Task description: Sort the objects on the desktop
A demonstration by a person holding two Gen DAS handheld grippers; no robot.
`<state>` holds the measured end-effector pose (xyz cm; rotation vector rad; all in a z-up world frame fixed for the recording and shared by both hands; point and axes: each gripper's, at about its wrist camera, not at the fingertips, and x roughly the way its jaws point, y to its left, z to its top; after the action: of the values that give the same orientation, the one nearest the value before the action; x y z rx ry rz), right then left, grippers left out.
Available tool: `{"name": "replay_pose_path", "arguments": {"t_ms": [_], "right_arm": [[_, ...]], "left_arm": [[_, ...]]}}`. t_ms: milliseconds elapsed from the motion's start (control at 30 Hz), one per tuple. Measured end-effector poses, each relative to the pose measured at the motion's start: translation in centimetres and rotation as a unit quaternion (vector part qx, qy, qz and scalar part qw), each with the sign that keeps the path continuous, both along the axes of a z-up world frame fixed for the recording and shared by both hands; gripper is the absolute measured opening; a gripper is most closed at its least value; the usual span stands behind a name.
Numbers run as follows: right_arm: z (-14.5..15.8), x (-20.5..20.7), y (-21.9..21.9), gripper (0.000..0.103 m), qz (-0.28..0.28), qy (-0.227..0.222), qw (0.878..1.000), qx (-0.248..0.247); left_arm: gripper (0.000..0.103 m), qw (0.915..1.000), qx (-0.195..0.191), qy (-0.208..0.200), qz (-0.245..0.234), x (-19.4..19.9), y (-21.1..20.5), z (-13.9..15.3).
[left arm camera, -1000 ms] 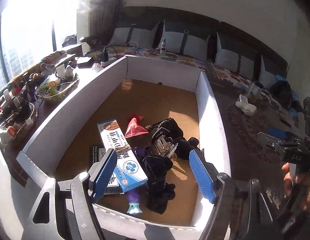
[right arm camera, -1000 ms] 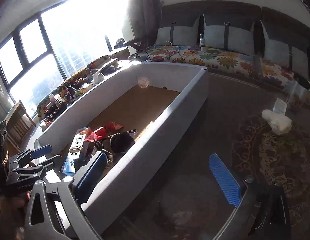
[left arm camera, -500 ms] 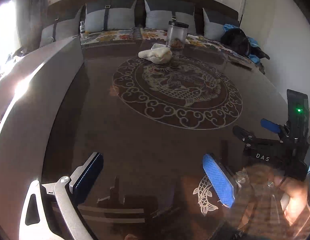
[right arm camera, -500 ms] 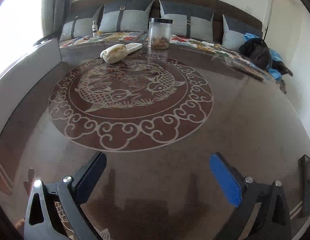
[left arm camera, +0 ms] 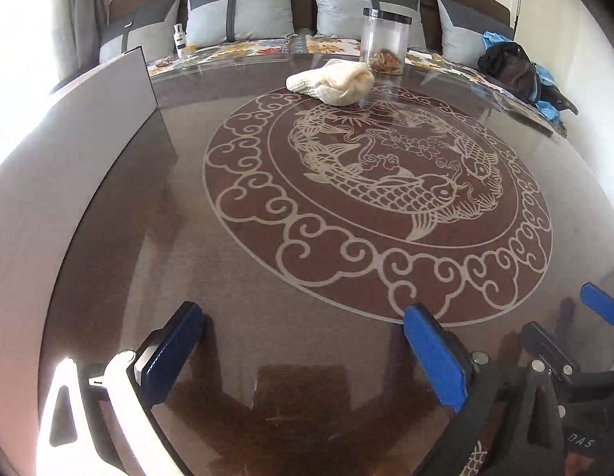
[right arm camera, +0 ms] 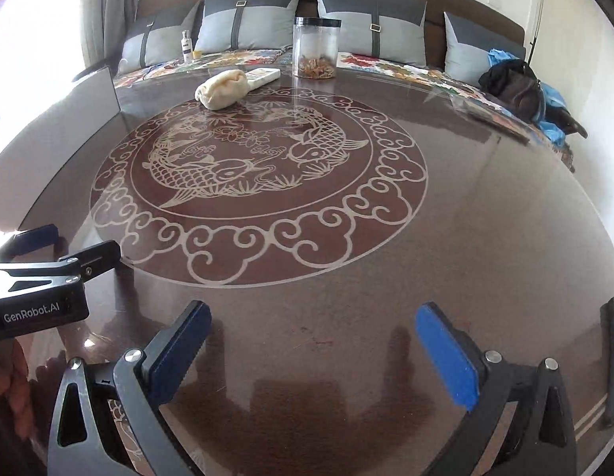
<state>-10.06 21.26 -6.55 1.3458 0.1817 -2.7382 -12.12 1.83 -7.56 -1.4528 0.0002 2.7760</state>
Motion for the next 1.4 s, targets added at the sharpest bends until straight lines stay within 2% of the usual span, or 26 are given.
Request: {"name": "replay_pose_path", "arguments": {"t_ms": [133, 300, 433, 567, 1400], "right_arm": [[-0.3, -0.4, 1.0, 0.103, -0.01, -0.017, 0.999, -0.027], [-0.4, -0.6, 0.9, 0.103, -0.009, -0.02, 0.999, -0.024], [-0.3, -2.5, 1.5, 0.103, 0.005, -0.026, 0.999, -0.023], [-0.4, -3.8, 3.2, 0.103, -0.025, -0.022, 0.999, -0.025], [-0.3, -3.8, 3.2, 0.103, -0.025, -0.021, 0.999, -0.025]], "left_arm": [[0.103, 1.0, 0.0, 0.0, -0.002, 0.0, -0.1, 0.0], [0.103, 1.0, 0.0, 0.001, -0.002, 0.0, -0.1, 0.0], [0.103, 1.0, 0.0, 0.0, -0.001, 0.0, -0.1, 0.0], [0.103, 1.0, 0.0, 0.001, -0.001, 0.0, -0.1, 0.0], [0.103, 1.0, -0.001, 0.001, -0.001, 0.0, -0.1, 0.1]]}}
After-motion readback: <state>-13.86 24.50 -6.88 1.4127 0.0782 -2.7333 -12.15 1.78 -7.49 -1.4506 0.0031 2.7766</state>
